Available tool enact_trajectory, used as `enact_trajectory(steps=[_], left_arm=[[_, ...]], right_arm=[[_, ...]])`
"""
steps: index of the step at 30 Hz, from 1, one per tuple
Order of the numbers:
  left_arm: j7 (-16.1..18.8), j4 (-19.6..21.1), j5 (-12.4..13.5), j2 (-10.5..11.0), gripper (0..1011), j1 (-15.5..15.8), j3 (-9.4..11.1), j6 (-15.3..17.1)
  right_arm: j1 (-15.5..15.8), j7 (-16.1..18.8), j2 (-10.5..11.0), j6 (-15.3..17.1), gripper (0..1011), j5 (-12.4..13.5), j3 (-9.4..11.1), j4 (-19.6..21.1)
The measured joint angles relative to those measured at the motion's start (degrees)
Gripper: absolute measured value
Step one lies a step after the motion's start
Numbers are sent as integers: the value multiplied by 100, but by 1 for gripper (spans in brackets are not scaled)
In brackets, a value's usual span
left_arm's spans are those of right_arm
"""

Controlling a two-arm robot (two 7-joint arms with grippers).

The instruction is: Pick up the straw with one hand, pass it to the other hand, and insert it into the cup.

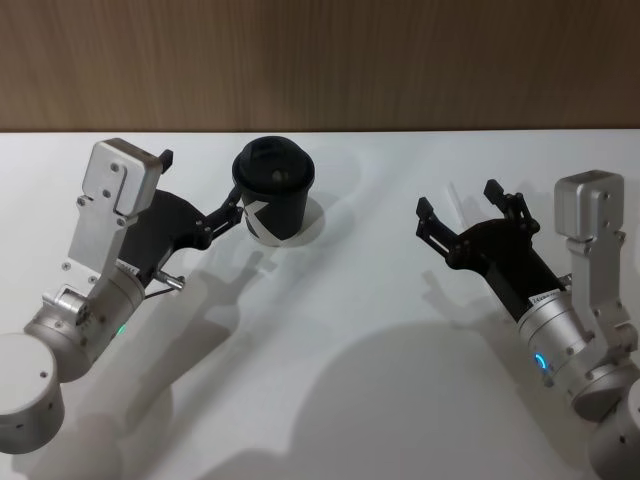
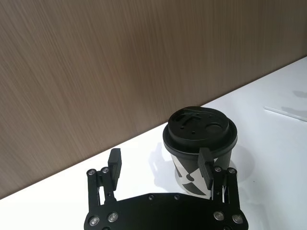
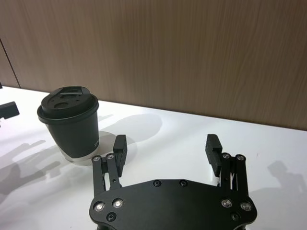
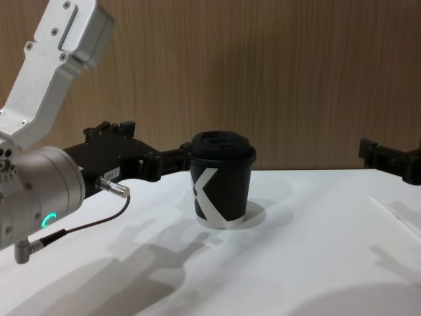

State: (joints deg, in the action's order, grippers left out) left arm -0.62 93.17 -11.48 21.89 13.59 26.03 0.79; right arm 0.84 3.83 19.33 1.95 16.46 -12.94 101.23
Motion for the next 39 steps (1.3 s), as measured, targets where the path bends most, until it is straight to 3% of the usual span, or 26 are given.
enact_trajectory(steps=[39], left_arm=[[0,0,-1,0,1003,0,0,0]], right_arm=[[0,0,0,0,1001,0,0,0]])
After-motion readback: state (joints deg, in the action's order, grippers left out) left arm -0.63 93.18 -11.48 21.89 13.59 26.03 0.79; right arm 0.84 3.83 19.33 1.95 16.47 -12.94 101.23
